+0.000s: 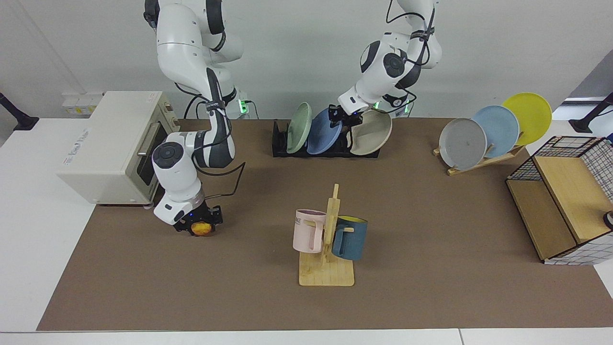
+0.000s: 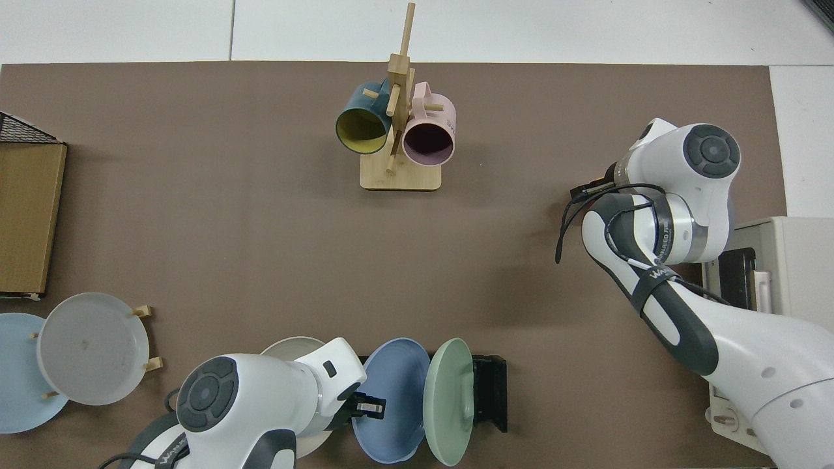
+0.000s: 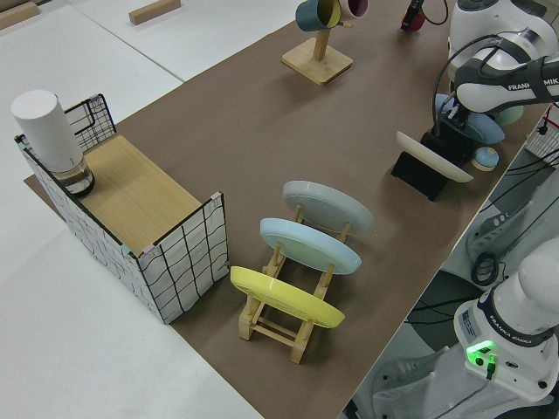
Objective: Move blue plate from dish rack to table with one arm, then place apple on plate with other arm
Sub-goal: 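Grasp the blue plate rim with the left gripper and lift it from the rack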
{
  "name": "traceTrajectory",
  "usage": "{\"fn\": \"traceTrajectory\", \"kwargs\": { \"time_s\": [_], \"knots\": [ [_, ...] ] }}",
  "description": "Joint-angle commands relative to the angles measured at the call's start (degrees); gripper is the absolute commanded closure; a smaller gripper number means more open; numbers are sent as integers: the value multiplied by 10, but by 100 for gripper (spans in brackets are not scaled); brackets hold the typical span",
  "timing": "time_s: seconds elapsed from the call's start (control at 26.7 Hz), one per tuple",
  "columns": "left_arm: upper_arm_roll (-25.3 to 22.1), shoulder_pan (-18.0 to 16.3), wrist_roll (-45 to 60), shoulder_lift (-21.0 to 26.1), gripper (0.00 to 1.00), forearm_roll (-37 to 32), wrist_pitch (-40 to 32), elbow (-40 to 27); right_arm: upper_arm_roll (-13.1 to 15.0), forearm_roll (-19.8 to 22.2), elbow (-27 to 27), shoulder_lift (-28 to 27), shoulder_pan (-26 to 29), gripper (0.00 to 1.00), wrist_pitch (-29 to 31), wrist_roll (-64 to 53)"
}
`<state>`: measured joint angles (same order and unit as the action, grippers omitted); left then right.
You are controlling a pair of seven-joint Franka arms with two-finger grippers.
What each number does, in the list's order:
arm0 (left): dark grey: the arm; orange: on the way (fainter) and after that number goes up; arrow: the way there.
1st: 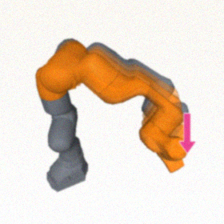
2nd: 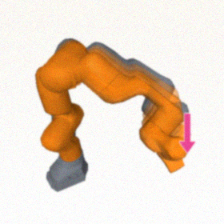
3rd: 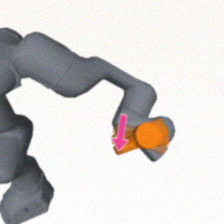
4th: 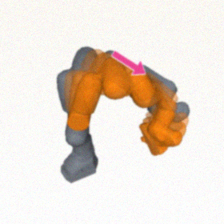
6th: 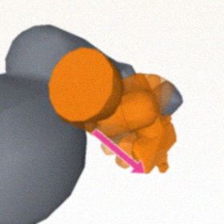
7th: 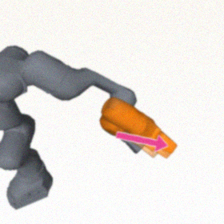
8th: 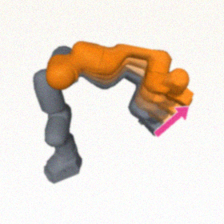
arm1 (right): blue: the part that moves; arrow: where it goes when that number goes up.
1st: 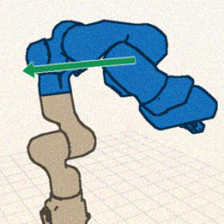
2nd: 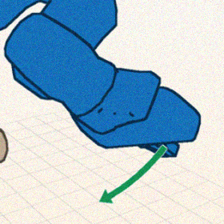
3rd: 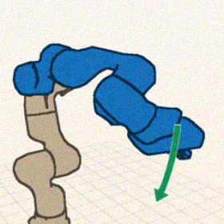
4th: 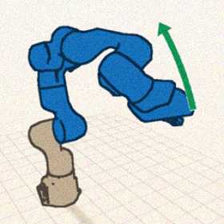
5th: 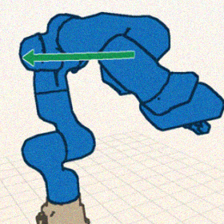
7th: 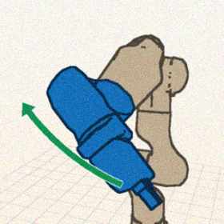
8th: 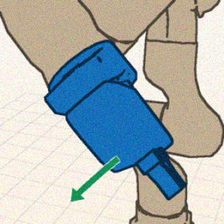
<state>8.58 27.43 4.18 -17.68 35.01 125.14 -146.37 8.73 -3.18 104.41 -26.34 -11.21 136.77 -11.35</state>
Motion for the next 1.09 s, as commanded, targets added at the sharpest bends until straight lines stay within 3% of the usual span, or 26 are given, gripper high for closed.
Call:
{"fn": "traceTrajectory", "kwargs": {
  "time_s": [0.0,0.26,0.41,0.52,0.75,1.05],
  "knots": [
    [-1,-2,4,-9,100,-22,1,5,-1,-12,-18,6,-5,100,-23,-19],
    [-5,-54,6,-24,100,-84,-104,64,0,-11,-43,10,-5,100,-42,-19],
    [-6,-91,-2,-21,100,-174,-182,127,0,-12,-76,13,-6,100,-93,-19],
    [-7,-97,-4,-12,100,-238,-192,160,-1,-9,-103,14,-6,100,-121,-19],
    [-8,-113,-5,26,100,-230,-154,192,0,-7,-148,14,-14,100,-149,-17],
    [-9,-156,-44,67,100,-165,-127,237,2,-3,-157,17,-14,100,-159,-18]
  ]
}}
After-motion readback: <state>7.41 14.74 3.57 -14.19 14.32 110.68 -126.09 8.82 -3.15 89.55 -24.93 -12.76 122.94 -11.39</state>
